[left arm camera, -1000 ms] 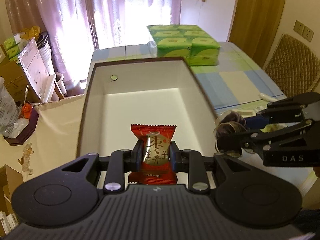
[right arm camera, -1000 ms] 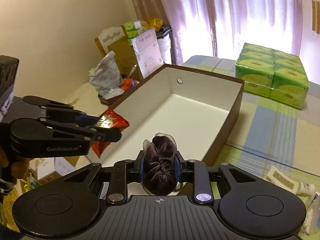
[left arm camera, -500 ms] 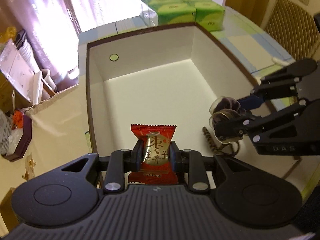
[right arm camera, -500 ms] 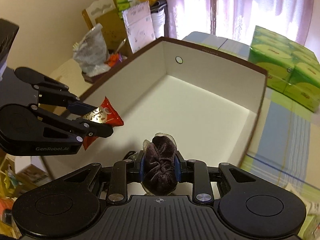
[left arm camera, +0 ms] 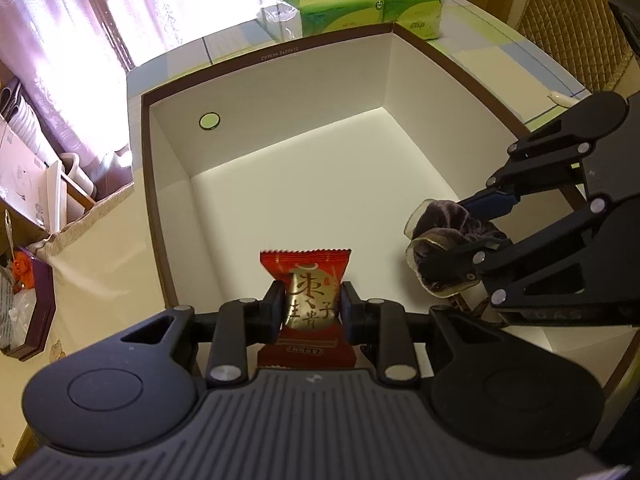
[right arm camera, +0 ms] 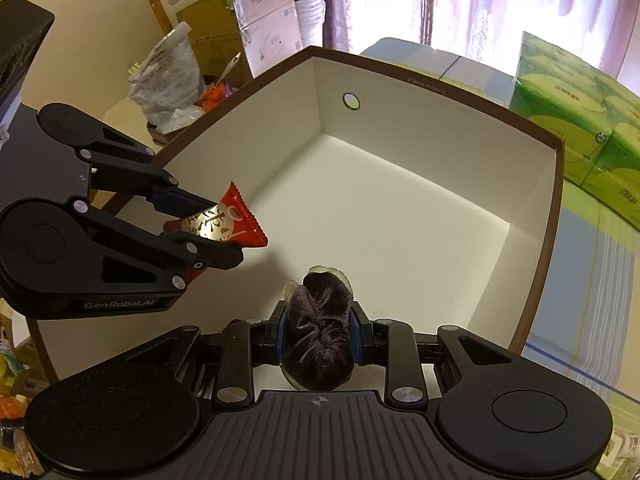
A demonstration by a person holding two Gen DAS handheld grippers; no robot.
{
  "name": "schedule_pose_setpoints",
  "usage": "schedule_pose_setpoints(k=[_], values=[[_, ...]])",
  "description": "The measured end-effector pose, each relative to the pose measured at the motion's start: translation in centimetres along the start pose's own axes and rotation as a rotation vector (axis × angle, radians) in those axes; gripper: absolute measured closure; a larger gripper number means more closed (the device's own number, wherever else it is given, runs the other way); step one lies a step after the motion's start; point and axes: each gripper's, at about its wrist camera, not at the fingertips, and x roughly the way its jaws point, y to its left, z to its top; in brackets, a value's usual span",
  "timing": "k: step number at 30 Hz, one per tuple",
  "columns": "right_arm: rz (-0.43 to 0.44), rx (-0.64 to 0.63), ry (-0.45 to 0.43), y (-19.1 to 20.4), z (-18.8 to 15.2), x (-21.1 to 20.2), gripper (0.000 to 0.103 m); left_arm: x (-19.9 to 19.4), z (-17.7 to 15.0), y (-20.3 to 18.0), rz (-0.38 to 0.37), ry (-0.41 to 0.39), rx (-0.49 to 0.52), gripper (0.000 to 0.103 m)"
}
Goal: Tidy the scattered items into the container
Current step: 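Release the candy packet and scrunchie into the box and withdraw both tools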
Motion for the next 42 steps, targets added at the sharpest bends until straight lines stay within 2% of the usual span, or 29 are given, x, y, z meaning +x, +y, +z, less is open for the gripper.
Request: schedule_pose_setpoints(k=[3,6,11,12,13,14,15,20,23,25,29,31,33,39,42], values=[[-0.001,0.008,0.004,-0.2,0.1,0.1,0.072,-0.1,0.1,-0.1,0.0,-0.006,0.01,0.078],[-0.006,0.006,0.0,-0.2,0.3,0.1,0.072,-0.1,0.3,0.0,0.006,-0.01,0.011,0.068],[-0.004,-0.006,-0.015,0.1,0.5,-0.1,0.071,-0.7,0.5,0.1,0.012,-0.025,0.012,0.066],[-0.002,-0.008,-0.016,0.2,0.6,-0.1,0.061,-0.8,0.5,0.2,0.014,-0.028,0.011,0.065],[-0.002,-0.009,-0.02,0.2,0.6,-0.1,0.034,-1.0,0.5,0.2,0.018,-0.031,0.01,0.064],[-0.019,-0.006,-0.039,0.3,0.6,-0.3,0.023,-1.2,0.4,0.3,0.022,-0.035,0.008,0.063],[-0.033,-0.009,-0.066,0.4,0.6,-0.7,0.02,-1.4,0.4,0.4,0.026,-0.04,0.004,0.06],[-0.022,-0.041,-0.09,0.8,0.6,-1.5,0.02,-2.1,0.2,0.5,0.031,-0.048,-0.019,0.056],[-0.022,-0.059,-0.094,1.0,0.4,-1.9,0.019,-2.5,0.0,0.4,0.035,-0.048,-0.025,0.049],[-0.026,-0.064,-0.098,1.1,0.2,-2.2,0.003,-2.7,-0.1,0.2,0.04,-0.048,-0.028,0.04],[-0.038,-0.085,-0.112,1.3,-0.1,-2.9,0.003,-3.1,-0.1,0.0,0.053,-0.044,-0.043,0.029],[-0.049,-0.081,-0.11,1.4,-0.3,-3.4,0.003,-3.4,-0.2,-0.1,0.057,-0.041,-0.057,0.017],[-0.057,-0.077,-0.11,1.5,-0.6,-3.9,0.003,-3.7,-0.3,-0.2,0.062,-0.039,-0.071,0.012],[-0.075,-0.076,-0.124,1.6,-1.7,-5.4,0.002,-4.5,-0.6,-0.9,0.07,-0.029,-0.098,0.003],[-0.079,-0.073,-0.132,1.7,-2.1,-6.1,0.0,-4.9,-0.8,-1.3,0.079,-0.028,-0.106,0.003]])
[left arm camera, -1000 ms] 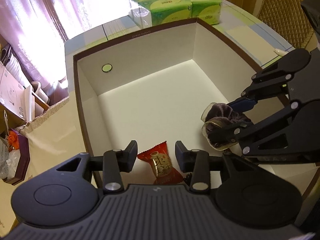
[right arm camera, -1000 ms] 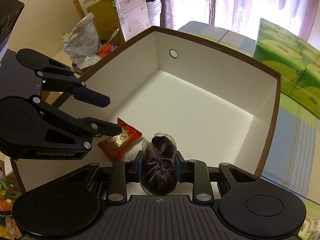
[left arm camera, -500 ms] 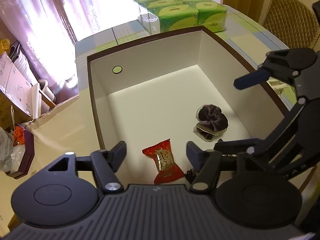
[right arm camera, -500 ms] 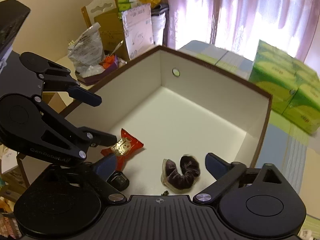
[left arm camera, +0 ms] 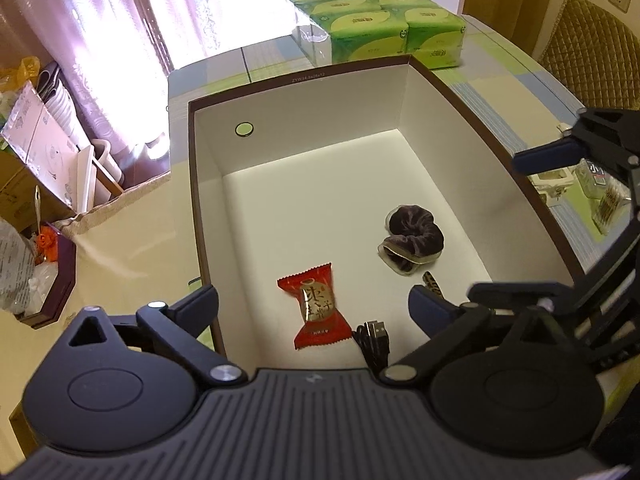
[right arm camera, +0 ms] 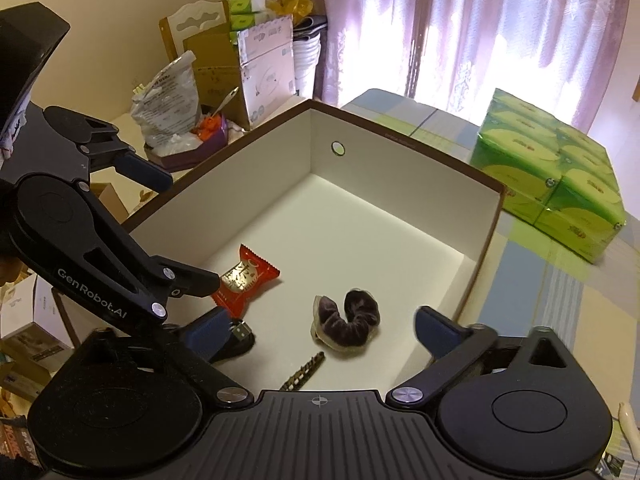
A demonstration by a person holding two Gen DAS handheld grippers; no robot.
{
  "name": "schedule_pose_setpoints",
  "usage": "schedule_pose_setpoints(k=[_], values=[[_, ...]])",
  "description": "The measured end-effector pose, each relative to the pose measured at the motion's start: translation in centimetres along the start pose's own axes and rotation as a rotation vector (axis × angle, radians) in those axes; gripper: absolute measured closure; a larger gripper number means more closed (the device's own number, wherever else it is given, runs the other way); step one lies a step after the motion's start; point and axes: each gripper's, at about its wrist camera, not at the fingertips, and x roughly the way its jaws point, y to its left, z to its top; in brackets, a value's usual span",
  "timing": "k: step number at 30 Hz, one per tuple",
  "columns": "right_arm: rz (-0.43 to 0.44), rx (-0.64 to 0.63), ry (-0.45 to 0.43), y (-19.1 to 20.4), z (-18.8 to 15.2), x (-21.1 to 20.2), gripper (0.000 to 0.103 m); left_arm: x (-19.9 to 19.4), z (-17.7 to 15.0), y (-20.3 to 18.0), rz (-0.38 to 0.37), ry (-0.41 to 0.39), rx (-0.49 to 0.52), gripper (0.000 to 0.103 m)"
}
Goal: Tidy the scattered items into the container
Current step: 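Release the candy packet and scrunchie into the box and withdraw both tools, then move both tools away from the box toward the remaining items on the table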
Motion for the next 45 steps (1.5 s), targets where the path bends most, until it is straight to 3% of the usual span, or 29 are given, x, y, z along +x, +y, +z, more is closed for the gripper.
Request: schedule_pose_setpoints(k=[22,45], values=[[0.037,0.009,-0.038,1.0,-3.0,-5.1,0.0,-3.8,-2.0,-3.0,0.053,-0.023,-0.035,0.002],[0.127,-0.023,-0.065,1.3,-7.1,-10.0,0.0,-9.3,-6.2,-7.7,0.105,-0.041,-0.169,0.001]])
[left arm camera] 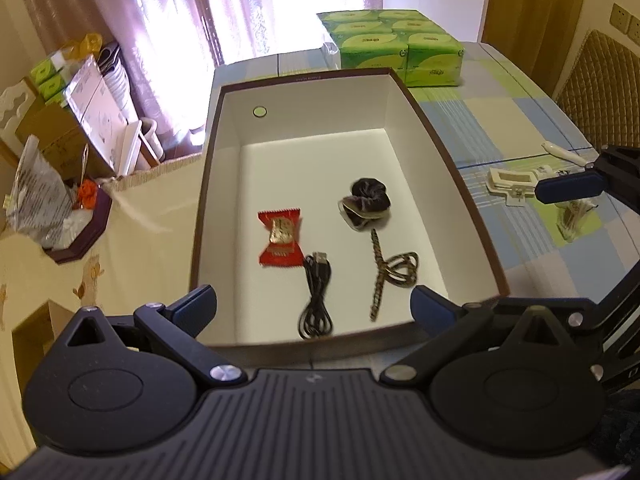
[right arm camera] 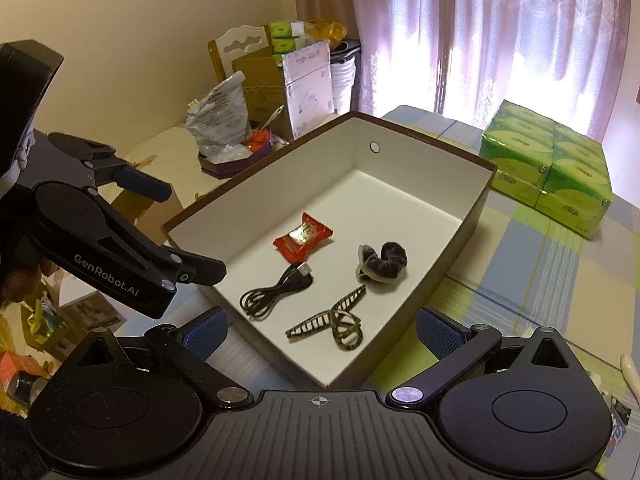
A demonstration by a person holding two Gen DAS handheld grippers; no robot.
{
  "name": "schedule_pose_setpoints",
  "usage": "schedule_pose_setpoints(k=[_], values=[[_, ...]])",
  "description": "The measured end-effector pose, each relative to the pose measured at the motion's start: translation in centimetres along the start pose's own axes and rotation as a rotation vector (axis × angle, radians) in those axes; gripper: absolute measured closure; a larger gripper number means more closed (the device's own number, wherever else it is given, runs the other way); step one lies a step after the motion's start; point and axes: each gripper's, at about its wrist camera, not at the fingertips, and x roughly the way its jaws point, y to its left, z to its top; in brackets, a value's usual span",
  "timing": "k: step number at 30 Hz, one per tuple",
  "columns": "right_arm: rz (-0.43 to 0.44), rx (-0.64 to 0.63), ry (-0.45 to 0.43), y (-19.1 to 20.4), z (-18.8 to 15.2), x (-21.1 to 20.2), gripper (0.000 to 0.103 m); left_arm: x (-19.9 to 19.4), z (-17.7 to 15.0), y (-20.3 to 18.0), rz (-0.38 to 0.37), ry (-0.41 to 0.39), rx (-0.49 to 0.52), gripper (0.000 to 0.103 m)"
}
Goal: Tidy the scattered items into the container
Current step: 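Move both tools away from the box toward the remaining items on the table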
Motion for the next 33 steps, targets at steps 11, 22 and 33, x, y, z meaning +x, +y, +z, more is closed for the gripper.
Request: schedule_pose_setpoints(k=[11,22,33], values=[[0.03,0.016,0.026,-1.2,-2.2,-1.6,0.0,-0.3,-2.2,-2.3,0.003,0.061,-0.068,0.001],[0.031,0.041,0.039,-3.5,-4.1,-3.5,0.0,-0.5,-2.4,-5.9,-0.006,0.072,-0.094,0.001],[0.002,0.11,0.063,-7.4,-6.9,-6.0,0.0,0.0,-1.8,-10.3,-0.031,0.079,-0.088,0.001]])
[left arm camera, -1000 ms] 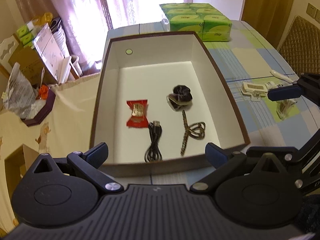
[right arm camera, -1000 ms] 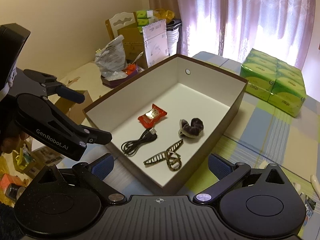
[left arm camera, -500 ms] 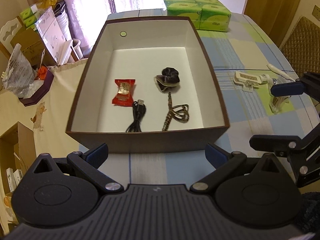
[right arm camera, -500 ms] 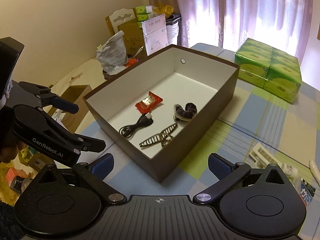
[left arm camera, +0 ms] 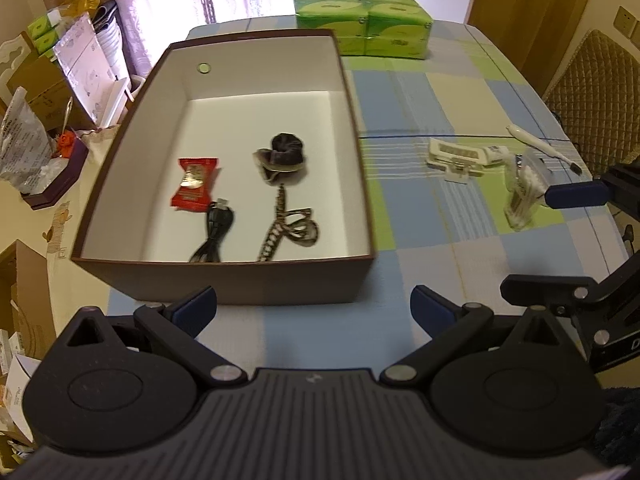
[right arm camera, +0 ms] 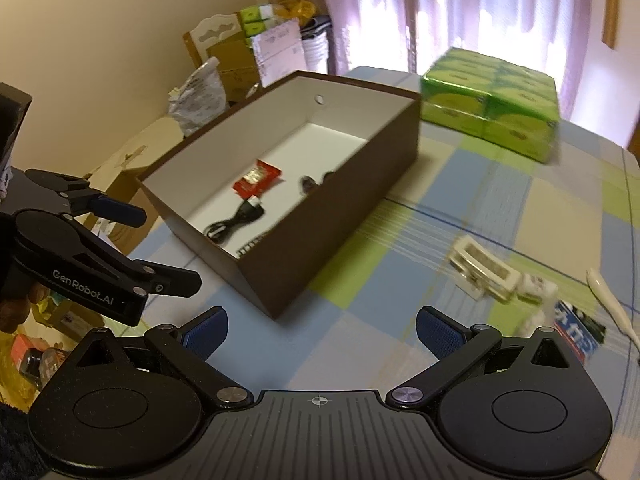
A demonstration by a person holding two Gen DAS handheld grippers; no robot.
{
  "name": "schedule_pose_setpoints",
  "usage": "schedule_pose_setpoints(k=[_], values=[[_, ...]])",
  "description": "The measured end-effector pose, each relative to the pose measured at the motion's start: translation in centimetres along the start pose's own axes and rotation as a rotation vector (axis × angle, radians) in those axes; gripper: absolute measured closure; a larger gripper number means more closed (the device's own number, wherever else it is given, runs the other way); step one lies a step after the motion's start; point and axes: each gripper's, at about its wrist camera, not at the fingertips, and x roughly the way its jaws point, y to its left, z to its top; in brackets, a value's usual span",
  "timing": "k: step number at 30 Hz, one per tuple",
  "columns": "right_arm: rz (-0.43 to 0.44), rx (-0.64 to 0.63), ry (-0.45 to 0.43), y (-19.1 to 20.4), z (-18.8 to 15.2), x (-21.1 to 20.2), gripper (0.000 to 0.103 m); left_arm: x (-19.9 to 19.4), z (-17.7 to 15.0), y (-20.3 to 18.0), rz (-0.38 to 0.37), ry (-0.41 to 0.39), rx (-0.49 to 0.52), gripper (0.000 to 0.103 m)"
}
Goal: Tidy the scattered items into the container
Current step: 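Move both tools away from the box toward the remaining items on the table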
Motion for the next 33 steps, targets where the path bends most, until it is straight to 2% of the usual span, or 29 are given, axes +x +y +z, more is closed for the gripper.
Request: schedule_pose_setpoints(k=[9,20,33], values=[[-0.061,0.066,0.008,-3.6,-1.9,-2.3,0.0,1.1,0.9,-4.2,-0.036,-0.002,0.043,0.001],[-0.19,0.201,0.016,-9.0,-4.7,-4.6,0.0,3.7,3.0,-9.8,-0.111,0.0,0.145,0.001],[-0.284,0.299,0.016,-14.3,-6.8,-6.1,0.0,6.7,4.5,-14.5,-0.178,0.01,0.221,0.002]])
